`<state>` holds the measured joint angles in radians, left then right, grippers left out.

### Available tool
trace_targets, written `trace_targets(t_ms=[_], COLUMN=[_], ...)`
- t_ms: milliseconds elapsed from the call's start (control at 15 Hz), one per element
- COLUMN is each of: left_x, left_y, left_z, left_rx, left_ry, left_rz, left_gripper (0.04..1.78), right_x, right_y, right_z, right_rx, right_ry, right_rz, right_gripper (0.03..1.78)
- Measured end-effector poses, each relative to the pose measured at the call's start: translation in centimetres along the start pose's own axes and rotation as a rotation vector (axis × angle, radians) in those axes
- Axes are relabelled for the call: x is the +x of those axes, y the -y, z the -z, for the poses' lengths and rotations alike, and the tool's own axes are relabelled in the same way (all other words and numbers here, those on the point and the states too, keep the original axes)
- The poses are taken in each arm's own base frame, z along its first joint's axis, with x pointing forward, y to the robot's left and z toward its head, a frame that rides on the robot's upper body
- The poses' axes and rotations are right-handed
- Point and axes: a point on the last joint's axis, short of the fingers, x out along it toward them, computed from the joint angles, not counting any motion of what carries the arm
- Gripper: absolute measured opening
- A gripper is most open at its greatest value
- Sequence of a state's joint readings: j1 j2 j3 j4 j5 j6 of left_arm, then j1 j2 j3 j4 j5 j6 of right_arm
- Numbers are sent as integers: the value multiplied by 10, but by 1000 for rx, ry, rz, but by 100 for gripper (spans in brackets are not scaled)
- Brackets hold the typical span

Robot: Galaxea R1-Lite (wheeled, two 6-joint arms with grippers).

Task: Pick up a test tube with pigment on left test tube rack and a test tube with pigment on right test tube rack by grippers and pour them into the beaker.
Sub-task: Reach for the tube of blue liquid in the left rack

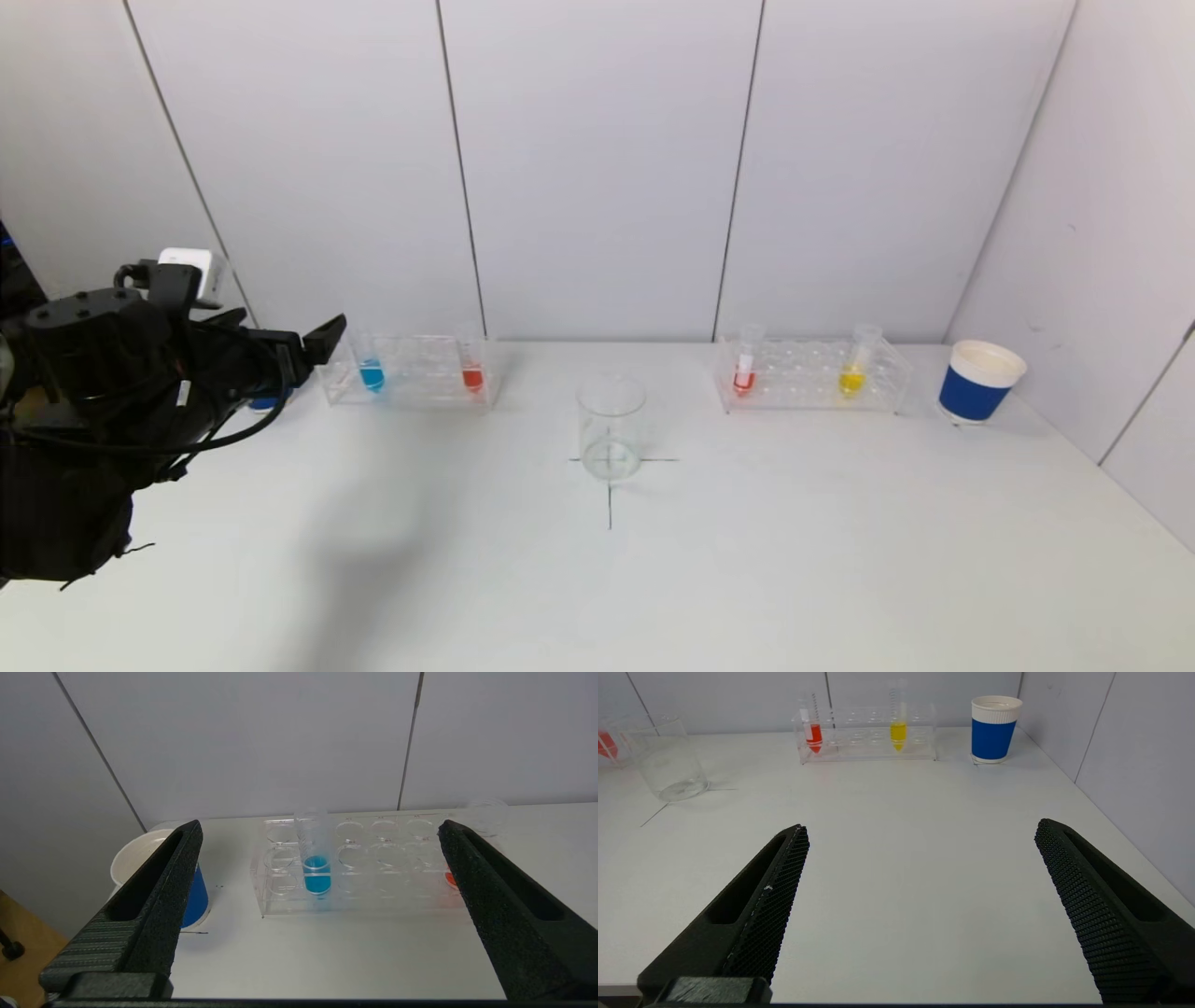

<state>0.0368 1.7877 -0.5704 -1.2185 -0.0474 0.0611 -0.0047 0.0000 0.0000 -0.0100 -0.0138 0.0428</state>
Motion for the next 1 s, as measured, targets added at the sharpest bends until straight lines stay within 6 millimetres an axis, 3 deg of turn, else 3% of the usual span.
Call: trace_targets(t_ms=[667, 1000], left_x=[72, 87], left_y=[-3, -3], left_z=[62, 78], left_rx=[-1, -1], left_ry=[-12, -28], left_rz=[-8, -9], left_gripper=[176, 176], right_x=[0, 0], right_y=[0, 0], right_z=[0, 0], right_rx=[0, 0], right_ry=[0, 0], right_rz=[-1, 0], right_gripper=[176, 176])
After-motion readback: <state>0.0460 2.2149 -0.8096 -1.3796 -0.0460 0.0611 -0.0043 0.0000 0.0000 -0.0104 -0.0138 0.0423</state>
